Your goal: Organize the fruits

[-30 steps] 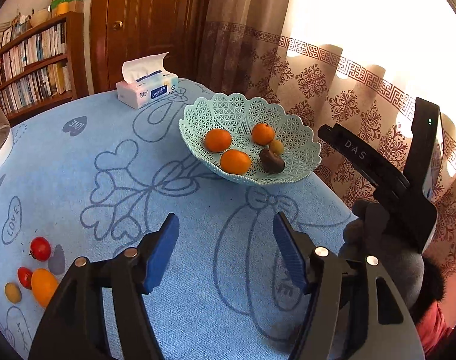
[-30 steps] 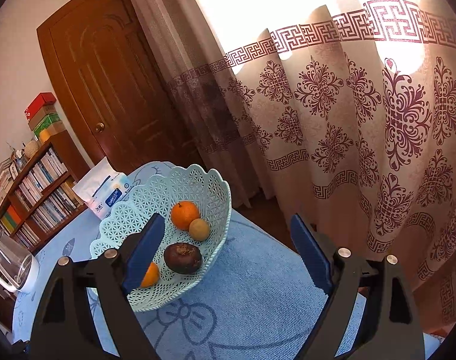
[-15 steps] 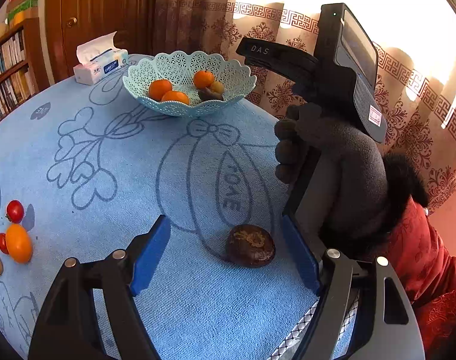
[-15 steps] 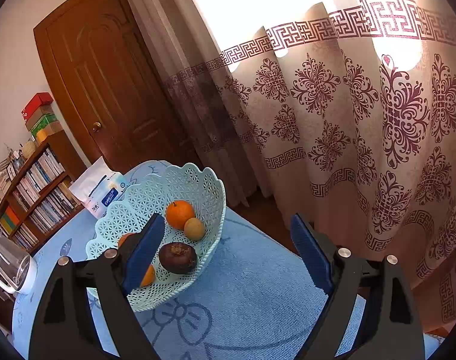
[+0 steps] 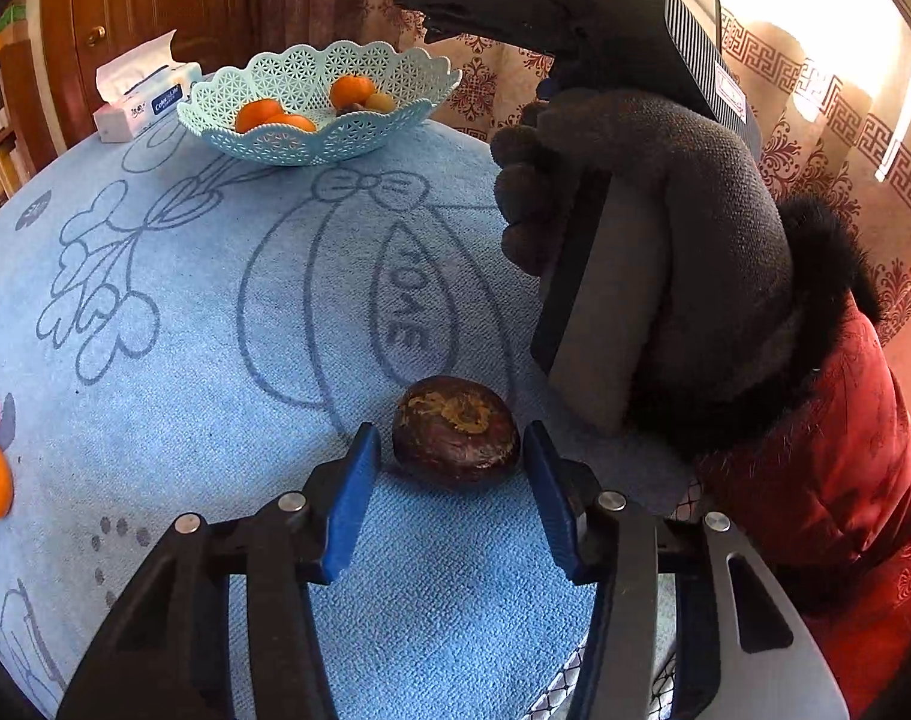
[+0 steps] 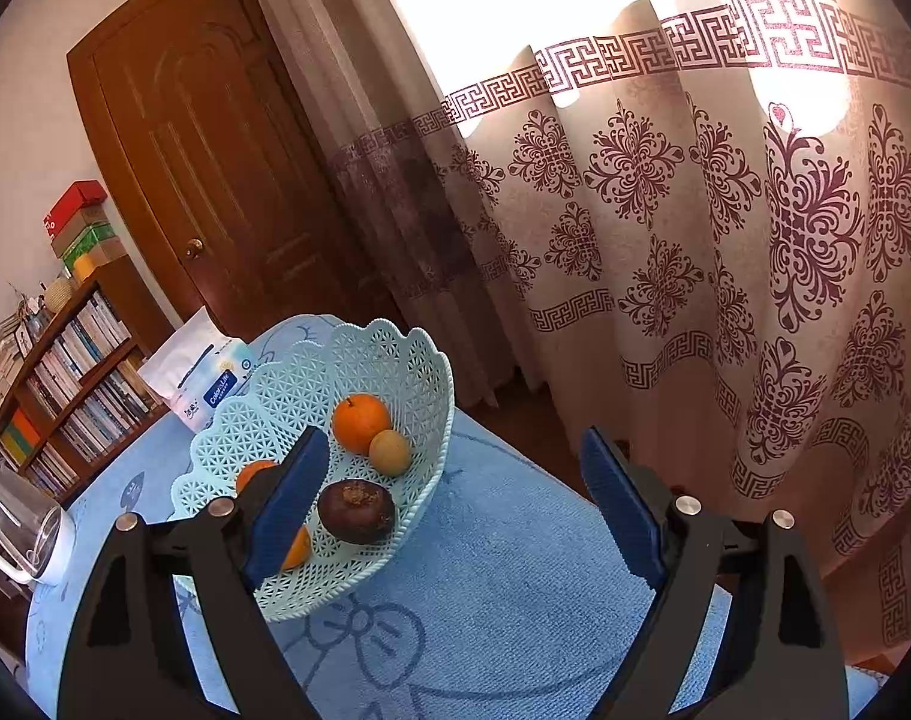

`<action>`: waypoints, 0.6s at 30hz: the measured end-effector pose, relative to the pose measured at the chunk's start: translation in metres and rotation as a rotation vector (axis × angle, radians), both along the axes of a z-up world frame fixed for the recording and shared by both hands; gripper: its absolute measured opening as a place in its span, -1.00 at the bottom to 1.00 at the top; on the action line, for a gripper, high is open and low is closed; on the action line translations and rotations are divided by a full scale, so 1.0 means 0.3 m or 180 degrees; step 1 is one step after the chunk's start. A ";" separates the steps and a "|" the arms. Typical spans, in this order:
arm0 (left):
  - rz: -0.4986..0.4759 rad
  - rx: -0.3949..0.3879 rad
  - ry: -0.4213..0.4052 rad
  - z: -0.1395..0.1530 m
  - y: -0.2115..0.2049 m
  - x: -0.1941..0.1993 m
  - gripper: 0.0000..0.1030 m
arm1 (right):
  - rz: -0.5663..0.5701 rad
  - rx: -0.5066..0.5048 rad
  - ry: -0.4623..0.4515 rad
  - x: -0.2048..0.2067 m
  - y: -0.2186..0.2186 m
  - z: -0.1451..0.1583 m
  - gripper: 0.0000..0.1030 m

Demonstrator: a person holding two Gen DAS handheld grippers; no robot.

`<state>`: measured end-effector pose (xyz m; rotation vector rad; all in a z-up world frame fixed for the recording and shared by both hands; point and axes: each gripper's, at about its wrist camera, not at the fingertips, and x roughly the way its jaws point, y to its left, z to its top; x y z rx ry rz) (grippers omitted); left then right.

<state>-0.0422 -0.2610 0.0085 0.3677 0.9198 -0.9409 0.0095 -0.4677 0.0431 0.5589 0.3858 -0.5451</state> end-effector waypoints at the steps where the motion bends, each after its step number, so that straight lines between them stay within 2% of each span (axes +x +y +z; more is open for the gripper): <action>1: -0.0006 -0.0005 -0.0006 0.000 -0.001 -0.002 -0.14 | 0.0001 0.0010 0.0003 0.000 -0.001 -0.001 0.69; 6: 0.0011 -0.0040 0.0008 0.004 0.002 -0.001 -0.19 | 0.0003 0.0028 0.0006 0.002 -0.003 -0.003 0.69; 11: 0.0078 -0.0067 -0.0089 0.026 0.009 0.006 -0.19 | -0.0001 0.0028 0.0006 0.002 -0.003 -0.002 0.69; 18: 0.0299 -0.0203 -0.0313 0.106 0.007 0.096 -0.19 | -0.0035 0.0030 -0.0013 -0.005 -0.006 0.001 0.69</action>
